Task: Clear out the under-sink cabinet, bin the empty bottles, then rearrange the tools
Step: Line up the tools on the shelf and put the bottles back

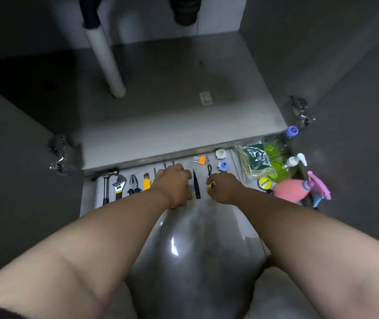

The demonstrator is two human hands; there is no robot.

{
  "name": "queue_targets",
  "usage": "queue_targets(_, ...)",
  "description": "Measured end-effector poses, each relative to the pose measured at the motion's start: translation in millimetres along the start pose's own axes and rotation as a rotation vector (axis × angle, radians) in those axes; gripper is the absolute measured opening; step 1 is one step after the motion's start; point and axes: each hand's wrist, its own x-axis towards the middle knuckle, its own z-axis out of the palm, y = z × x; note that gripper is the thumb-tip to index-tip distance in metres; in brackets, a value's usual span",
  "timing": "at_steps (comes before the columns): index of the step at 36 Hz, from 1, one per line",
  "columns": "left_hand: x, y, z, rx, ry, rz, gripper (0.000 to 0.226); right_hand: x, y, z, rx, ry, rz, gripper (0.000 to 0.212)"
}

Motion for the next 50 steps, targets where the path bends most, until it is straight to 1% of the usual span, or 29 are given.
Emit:
queue_targets(4, -18, 21, -36, -0.008, -0.004, 0.025, 0.041, -43, -1, -36, 0.034, -0.034, -0.014, 0.039)
queue_targets(8, -39, 42, -60, -0.059, -0.014, 0.049, 0.037, -91, 5, -68, 0.031, -0.021, 0.017, 0.037)
queue_targets(13, -63, 48, -77, -0.103, -0.078, 0.070, 0.034, -120, 11, -80, 0.056, 0.118, 0.050, 0.033)
queue_targets(15, -72, 35, -83, -0.093, -0.098, 0.052, 0.032, -120, 3, -73, 0.078, 0.156, 0.030, 0.032)
queue_targets(17, -80, 12, -90, -0.092, -0.136, 0.018, 0.032, -114, -9, -61, 0.106, 0.155, -0.014, 0.031)
queue_targets(20, -90, -36, -100, -0.090, -0.191, -0.073, 0.035, -99, -35, -39, 0.137, 0.087, -0.103, 0.029)
queue_targets(22, -94, -73, -99, -0.100, -0.187, -0.165, 0.036, -83, -56, -24, 0.134, 0.018, -0.153, 0.031)
queue_targets(24, -96, -108, -87, -0.131, -0.135, -0.254, 0.033, -65, -76, -10, 0.114, -0.038, -0.200, 0.034)
queue_targets(26, -95, -137, -66, -0.176, -0.077, -0.337, 0.028, -46, -91, 5, 0.109, -0.067, -0.238, 0.033)
queue_targets(27, -93, -149, -53, -0.196, -0.072, -0.371, 0.028, -35, -97, 13, 0.107, -0.074, -0.258, 0.031)
queue_targets(31, -81, -181, 10, -0.311, -0.160, -0.496, 0.036, 4, -107, 43, 0.047, -0.098, -0.321, 0.028)
queue_targets(34, -72, -193, 48, -0.313, -0.206, -0.550, 0.035, 28, -105, 65, -0.006, -0.087, -0.351, 0.022)
queue_targets(37, -59, -202, 75, -0.312, -0.222, -0.615, 0.041, 47, -102, 83, -0.028, -0.092, -0.352, 0.020)
queue_targets(40, -49, -209, 93, -0.357, -0.158, -0.722, 0.043, 59, -103, 96, -0.036, -0.104, -0.348, 0.023)
queue_targets(43, -44, -211, 105, -0.347, -0.080, -0.789, 0.035, 64, -103, 107, -0.017, -0.090, -0.355, 0.024)
queue_targets(46, -44, -217, 118, -0.341, -0.038, -0.810, 0.035, 66, -103, 115, 0.039, -0.085, -0.337, 0.023)
queue_targets(50, -46, -222, 118, -0.441, -0.046, -0.811, 0.038, 65, -105, 120, 0.075, -0.098, -0.310, 0.022)
